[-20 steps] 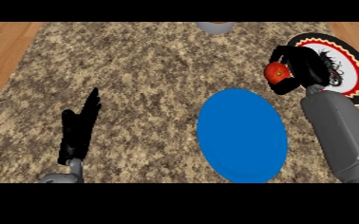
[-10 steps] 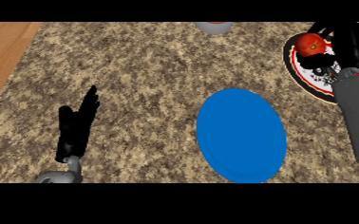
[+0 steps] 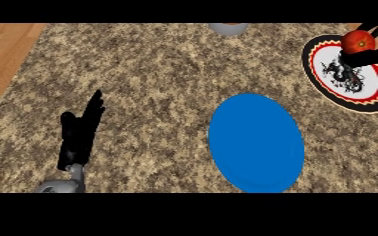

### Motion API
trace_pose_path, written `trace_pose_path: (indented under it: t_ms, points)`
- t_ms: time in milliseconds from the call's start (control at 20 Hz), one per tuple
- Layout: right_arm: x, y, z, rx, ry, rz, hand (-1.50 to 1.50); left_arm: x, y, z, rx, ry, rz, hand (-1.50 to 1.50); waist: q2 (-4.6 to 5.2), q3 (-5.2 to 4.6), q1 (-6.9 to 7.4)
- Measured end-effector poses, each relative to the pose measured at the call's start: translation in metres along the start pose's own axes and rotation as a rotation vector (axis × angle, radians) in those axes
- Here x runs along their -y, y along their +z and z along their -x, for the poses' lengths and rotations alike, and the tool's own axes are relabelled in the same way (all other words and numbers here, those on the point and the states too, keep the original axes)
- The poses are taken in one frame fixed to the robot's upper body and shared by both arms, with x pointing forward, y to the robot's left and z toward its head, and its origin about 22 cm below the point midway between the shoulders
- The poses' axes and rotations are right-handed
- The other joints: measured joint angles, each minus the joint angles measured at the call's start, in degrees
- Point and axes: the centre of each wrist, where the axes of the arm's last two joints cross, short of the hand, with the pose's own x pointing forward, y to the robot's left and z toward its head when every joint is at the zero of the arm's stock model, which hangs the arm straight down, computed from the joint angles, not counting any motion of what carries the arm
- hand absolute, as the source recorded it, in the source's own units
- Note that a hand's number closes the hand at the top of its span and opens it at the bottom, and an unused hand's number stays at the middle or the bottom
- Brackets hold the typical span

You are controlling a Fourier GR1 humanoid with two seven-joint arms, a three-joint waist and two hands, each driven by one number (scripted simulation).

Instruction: Pick the tomato from the plate and place it in the plate

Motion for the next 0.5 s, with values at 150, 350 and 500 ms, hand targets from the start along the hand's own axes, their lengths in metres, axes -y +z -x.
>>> trace_pose_path:
  t_ms: [150, 350, 500]
  points:
    - [0.002, -0.003, 0.015, -0.028, 0.017, -0.005, 1.5, 0.0, -0.003, -0.001, 0.008, -0.006, 0.001, 0.0, 0.23, 0.04, 0.46]
    - [0.003, 0.001, 0.037, -0.07, 0.047, -0.04, 1.5, 0.004, -0.006, -0.002, 0.014, -0.003, 0.014, 0.0, 0.51, 0.1, 0.95]
    - [0.008, 0.005, 0.054, -0.105, 0.062, -0.12, 1.5, 0.01, -0.007, -0.003, 0.02, -0.001, 0.025, 0.0, 0.76, 0.13, 1.44]
